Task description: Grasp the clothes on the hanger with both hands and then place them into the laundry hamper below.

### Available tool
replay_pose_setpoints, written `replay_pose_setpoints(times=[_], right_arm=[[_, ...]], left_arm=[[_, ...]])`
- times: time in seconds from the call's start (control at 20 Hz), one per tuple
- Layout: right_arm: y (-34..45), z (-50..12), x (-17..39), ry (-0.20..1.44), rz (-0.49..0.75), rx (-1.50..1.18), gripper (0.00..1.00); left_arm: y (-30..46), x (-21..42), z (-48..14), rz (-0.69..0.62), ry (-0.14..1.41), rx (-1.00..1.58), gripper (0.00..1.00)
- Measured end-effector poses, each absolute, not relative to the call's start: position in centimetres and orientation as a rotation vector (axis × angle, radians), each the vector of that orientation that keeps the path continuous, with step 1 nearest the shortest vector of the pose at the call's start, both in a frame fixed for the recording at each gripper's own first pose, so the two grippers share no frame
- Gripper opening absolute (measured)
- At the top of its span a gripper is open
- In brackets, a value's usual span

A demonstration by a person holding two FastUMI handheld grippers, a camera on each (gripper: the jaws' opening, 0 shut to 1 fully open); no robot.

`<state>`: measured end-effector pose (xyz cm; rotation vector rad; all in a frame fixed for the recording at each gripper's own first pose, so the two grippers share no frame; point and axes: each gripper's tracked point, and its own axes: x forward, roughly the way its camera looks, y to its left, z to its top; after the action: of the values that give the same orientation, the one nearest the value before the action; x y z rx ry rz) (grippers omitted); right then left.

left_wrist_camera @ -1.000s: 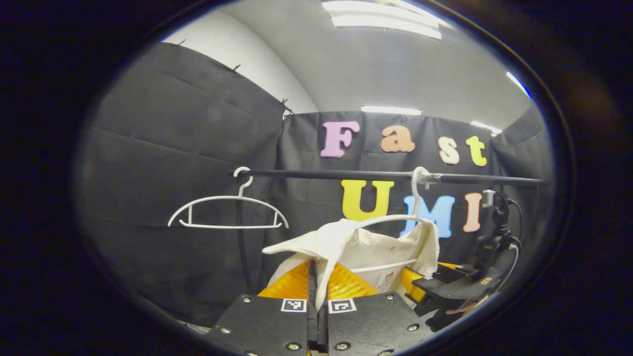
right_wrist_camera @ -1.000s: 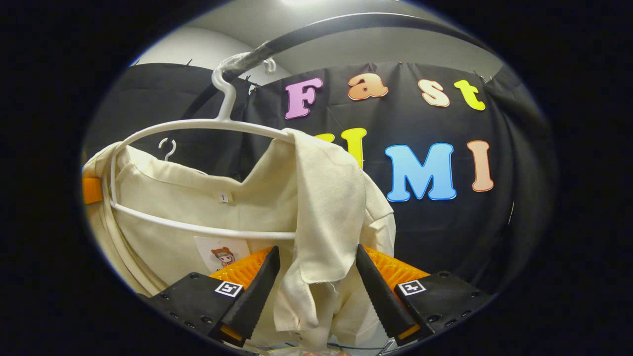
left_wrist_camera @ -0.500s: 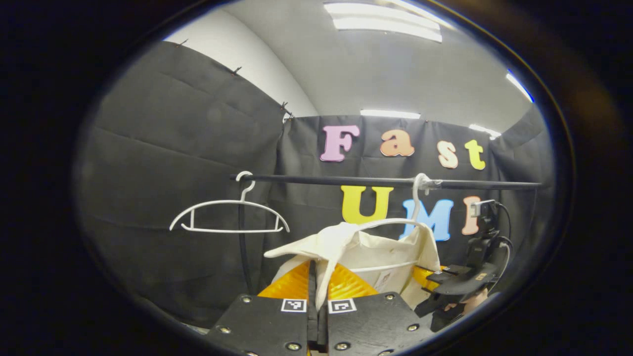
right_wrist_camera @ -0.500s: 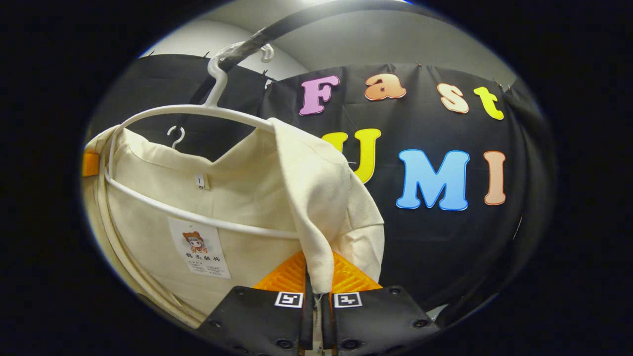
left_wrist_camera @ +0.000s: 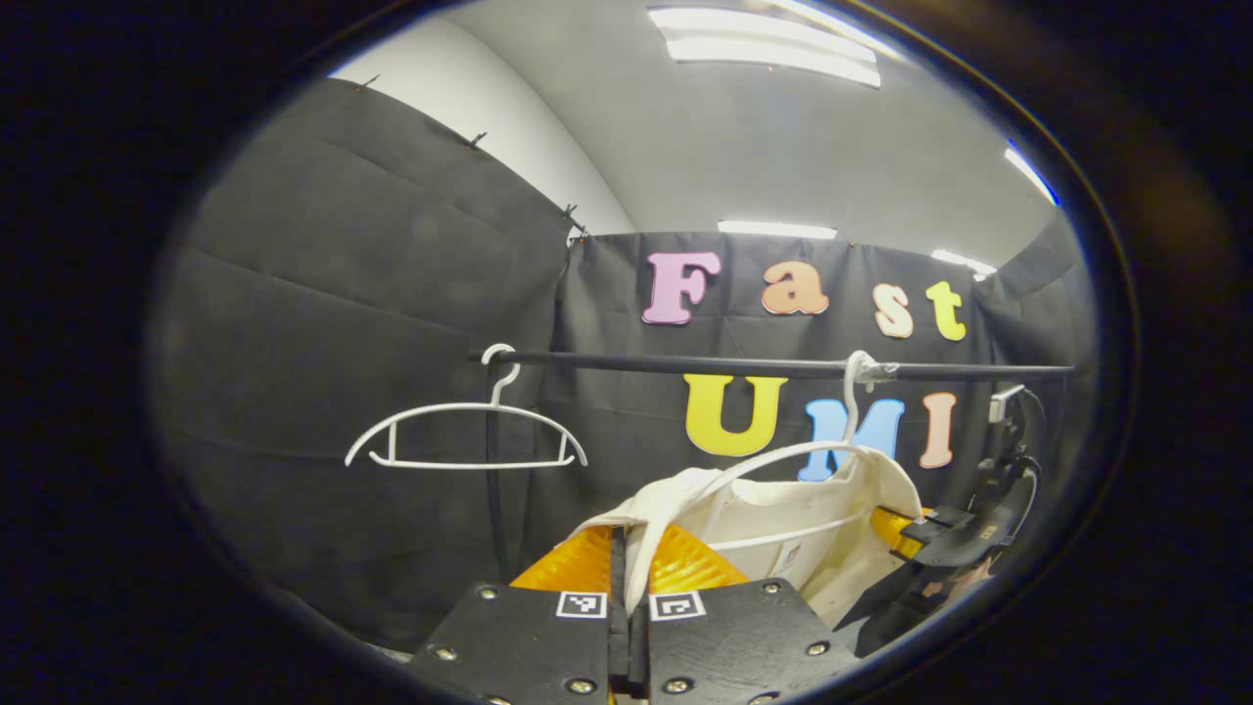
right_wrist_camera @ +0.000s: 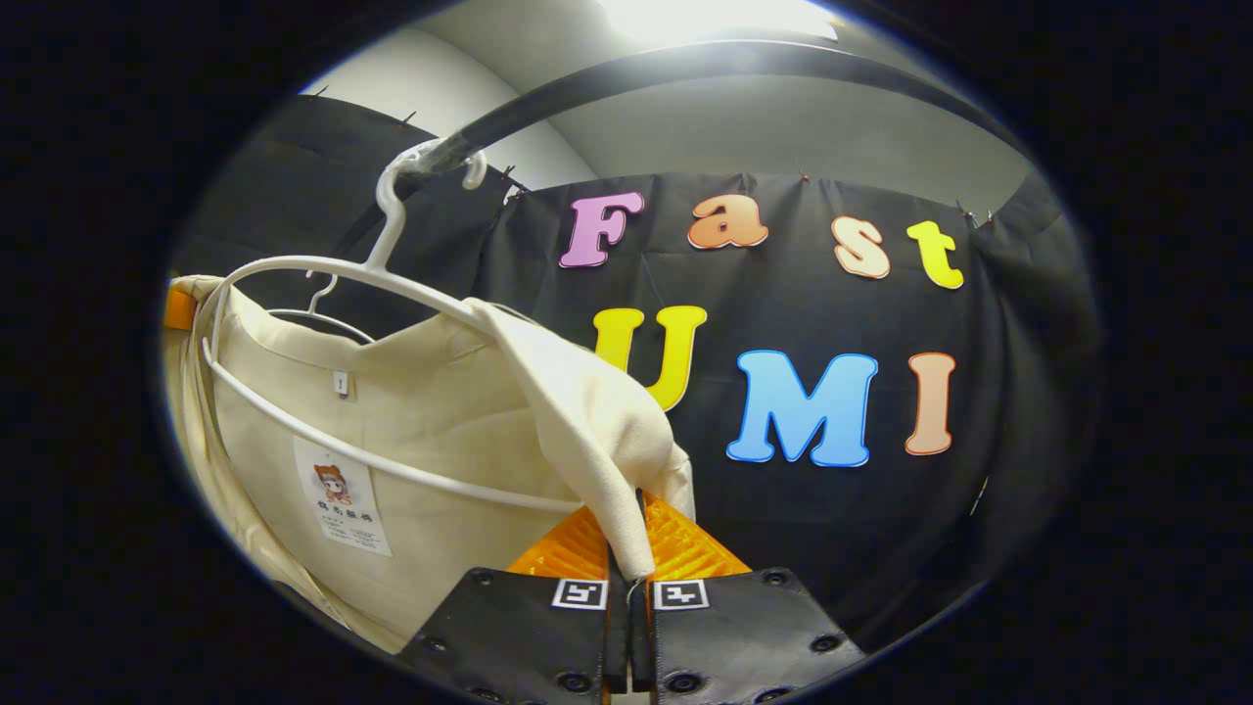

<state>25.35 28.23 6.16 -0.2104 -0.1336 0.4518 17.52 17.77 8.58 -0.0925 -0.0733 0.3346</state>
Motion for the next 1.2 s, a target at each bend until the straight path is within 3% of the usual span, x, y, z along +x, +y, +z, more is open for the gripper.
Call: replay_pose_setpoints(times=[0.25,0.6,0.8,1.0,1.2], right_arm=[[26.0,8.8,27.3,-0.216,0.367,-0.237,0.02],[24.0,11.1,29.8,-0.397,0.244,-0.410,0.02],[22.9,10.4,31.6,-0.425,0.199,-0.463,0.03],[22.1,11.5,32.7,-0.453,0.163,-0.471,0.03],[22.0,11.7,32.8,-0.465,0.157,-0.468,0.03]], left_arm=[[20.0,17.2,9.8,0.347,-0.086,-0.020,0.01],[20.8,19.0,8.2,0.259,-0.090,-0.010,0.01],[21.1,18.4,5.3,0.177,-0.094,-0.109,0.02],[22.0,19.2,4.5,0.193,-0.070,-0.044,0.01],[21.4,20.8,4.0,0.176,-0.093,-0.134,0.02]])
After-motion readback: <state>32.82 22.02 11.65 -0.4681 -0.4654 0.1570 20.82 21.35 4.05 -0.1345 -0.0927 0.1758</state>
